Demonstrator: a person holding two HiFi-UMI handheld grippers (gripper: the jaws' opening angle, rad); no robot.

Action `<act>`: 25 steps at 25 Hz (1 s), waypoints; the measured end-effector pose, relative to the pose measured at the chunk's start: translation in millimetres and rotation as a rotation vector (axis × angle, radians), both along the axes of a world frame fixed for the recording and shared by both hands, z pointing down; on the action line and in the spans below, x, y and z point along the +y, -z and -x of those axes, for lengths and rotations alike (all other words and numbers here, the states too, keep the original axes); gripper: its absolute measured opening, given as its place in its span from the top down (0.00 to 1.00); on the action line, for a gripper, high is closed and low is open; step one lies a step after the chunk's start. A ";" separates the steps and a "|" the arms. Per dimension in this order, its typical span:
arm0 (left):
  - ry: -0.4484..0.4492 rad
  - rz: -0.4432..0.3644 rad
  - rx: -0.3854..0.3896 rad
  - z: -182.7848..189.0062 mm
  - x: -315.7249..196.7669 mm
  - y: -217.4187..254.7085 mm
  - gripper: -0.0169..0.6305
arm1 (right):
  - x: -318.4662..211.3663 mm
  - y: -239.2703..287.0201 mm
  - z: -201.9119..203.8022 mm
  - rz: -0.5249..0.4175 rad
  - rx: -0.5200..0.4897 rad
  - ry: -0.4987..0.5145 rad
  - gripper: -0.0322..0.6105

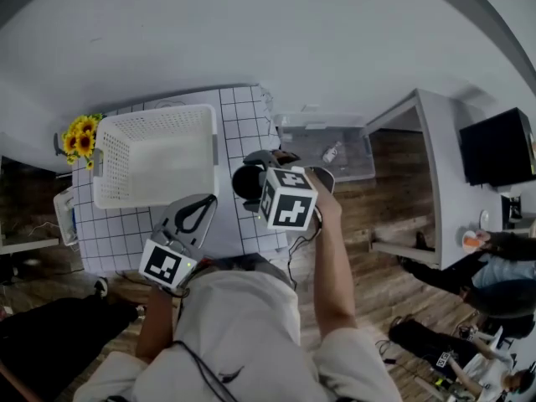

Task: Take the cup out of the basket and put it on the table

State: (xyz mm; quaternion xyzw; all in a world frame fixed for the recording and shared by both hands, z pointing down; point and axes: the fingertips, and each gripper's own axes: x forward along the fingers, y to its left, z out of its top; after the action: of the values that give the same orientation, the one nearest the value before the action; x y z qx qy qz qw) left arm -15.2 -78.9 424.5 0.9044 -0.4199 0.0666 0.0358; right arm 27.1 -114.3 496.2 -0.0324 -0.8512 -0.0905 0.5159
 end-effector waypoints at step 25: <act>-0.083 0.023 -0.070 -47.2 7.7 -33.0 0.96 | 22.3 -99.5 -30.9 0.092 -0.038 -0.115 0.35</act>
State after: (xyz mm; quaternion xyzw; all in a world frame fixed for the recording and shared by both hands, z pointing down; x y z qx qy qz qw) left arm 32.0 -71.2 457.5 0.9178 -0.3820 0.1045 0.0287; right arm 57.9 -92.0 595.7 -0.0056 -0.8646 -0.0220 0.5019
